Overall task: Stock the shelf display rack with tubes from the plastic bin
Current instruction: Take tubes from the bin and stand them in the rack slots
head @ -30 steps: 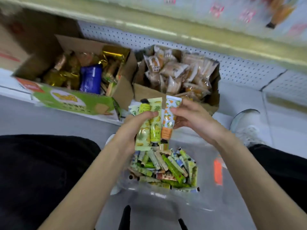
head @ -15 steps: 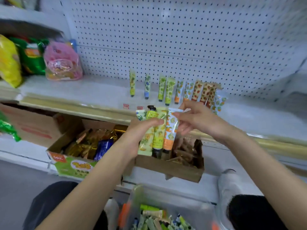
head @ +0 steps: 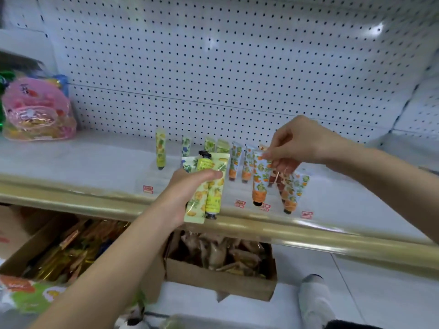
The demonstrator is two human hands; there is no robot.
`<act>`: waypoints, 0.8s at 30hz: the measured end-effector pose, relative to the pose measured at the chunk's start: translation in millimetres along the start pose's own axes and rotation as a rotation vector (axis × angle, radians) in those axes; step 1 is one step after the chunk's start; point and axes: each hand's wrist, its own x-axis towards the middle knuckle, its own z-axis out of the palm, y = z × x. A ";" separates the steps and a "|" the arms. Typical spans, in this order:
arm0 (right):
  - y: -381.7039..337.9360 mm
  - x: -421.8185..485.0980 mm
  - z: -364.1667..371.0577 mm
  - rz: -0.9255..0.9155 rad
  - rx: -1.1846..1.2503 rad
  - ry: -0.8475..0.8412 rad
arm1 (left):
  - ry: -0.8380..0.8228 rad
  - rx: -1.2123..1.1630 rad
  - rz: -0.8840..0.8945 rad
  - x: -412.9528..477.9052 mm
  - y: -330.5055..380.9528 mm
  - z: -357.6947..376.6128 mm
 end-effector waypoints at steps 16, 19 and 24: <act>42.7 70.5 24.7 -0.002 -0.218 0.434 | 0.023 -0.106 0.139 57.3 -22.2 -8.0; 48.9 78.6 32.8 0.018 -0.178 0.446 | -0.003 -0.138 0.162 55.6 -23.7 -13.7; 50.0 86.7 46.5 0.003 -0.165 0.422 | -0.020 -0.086 0.124 57.7 -25.4 -16.3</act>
